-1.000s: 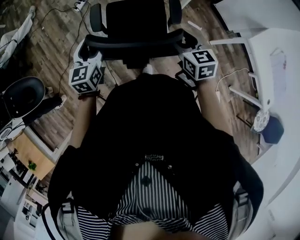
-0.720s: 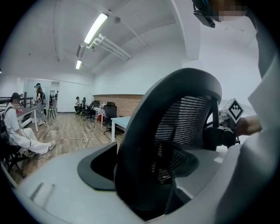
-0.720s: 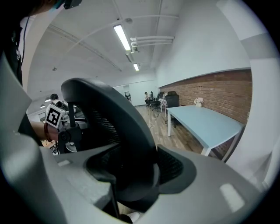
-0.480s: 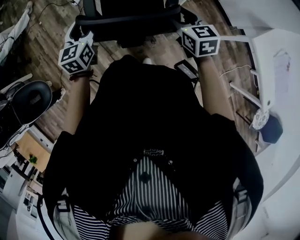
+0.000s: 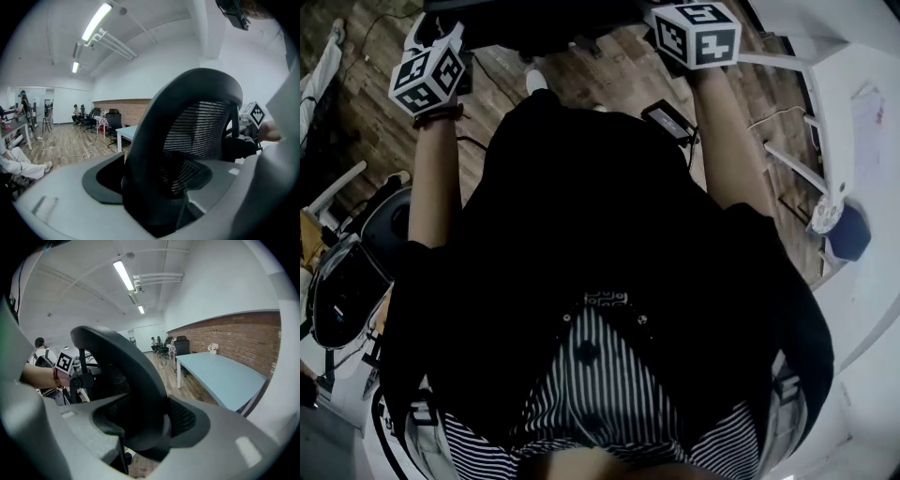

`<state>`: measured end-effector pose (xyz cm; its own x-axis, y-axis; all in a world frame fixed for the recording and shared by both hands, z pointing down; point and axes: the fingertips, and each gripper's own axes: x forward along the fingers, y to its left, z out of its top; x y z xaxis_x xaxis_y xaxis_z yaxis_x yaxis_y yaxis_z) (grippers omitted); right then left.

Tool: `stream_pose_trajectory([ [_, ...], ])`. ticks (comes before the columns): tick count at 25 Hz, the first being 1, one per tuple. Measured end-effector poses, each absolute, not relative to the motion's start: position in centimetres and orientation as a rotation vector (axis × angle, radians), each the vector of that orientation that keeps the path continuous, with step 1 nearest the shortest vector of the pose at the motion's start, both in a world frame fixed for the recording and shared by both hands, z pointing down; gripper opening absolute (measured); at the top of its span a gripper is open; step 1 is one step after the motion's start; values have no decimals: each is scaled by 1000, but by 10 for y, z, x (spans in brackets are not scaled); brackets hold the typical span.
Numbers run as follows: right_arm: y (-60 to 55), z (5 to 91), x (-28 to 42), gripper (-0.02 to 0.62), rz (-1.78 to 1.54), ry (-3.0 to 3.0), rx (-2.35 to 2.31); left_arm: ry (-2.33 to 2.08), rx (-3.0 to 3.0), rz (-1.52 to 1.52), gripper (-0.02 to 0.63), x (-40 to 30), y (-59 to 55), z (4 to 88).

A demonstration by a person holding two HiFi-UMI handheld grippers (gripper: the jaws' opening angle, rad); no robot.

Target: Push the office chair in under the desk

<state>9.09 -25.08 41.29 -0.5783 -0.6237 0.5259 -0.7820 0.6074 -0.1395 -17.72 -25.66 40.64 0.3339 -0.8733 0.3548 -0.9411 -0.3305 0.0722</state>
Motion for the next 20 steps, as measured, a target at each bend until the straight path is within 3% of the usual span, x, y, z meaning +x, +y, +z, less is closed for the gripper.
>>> stream_pose_trajectory([
  [20,-412,422,25,235,616,-2223,1441,-1293,2593,445,314,-232,-493,413],
])
